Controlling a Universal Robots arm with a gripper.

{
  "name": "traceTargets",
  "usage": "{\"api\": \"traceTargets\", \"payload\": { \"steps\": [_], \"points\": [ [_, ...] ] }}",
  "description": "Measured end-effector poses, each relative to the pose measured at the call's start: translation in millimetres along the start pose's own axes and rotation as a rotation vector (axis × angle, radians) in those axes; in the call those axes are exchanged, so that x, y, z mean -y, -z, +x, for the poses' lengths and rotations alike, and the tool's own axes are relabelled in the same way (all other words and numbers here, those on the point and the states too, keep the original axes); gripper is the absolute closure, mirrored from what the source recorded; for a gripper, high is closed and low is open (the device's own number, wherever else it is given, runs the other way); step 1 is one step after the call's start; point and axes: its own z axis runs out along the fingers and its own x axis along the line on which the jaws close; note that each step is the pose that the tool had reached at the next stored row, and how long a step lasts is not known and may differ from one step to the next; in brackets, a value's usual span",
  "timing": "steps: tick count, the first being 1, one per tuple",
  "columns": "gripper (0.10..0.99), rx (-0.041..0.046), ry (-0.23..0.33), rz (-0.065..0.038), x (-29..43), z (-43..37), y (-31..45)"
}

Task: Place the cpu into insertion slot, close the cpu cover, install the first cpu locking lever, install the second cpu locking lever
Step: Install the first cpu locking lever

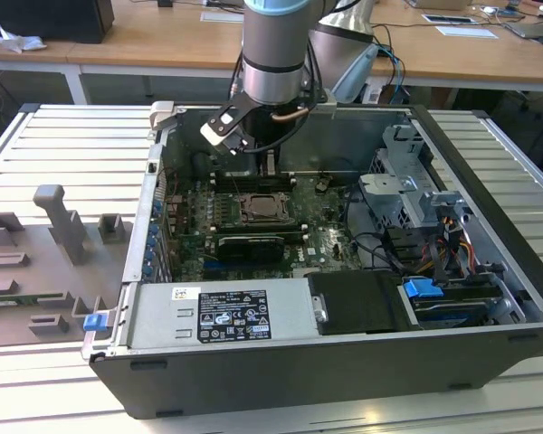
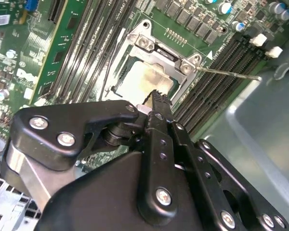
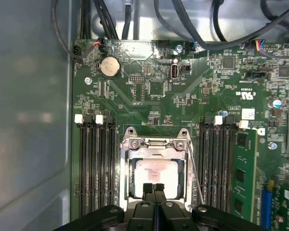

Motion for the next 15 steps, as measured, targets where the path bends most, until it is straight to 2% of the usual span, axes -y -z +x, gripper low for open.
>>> {"api": "traceTargets", "payload": {
  "steps": [2,3,5,8,11,13,15],
  "points": [
    [0.98,0.0,0.0,0.0,-0.1,0.4,14.6],
    [0.98,-0.0001,0.0,0.0,0.0,0.5,19.1],
    [0.98,-0.0002,0.0,0.0,-0.1,0.7,23.0],
    [0.98,0.0001,0.02,0.001,0.0,0.7,22.3],
    [0.98,-0.0001,0.09,0.002,0.1,0.7,22.2],
    [0.98,-0.0002,0.174,0.005,0.1,0.7,22.1],
    [0.98,-0.0004,0.219,0.006,0.1,0.7,22.1]
  ]
}}
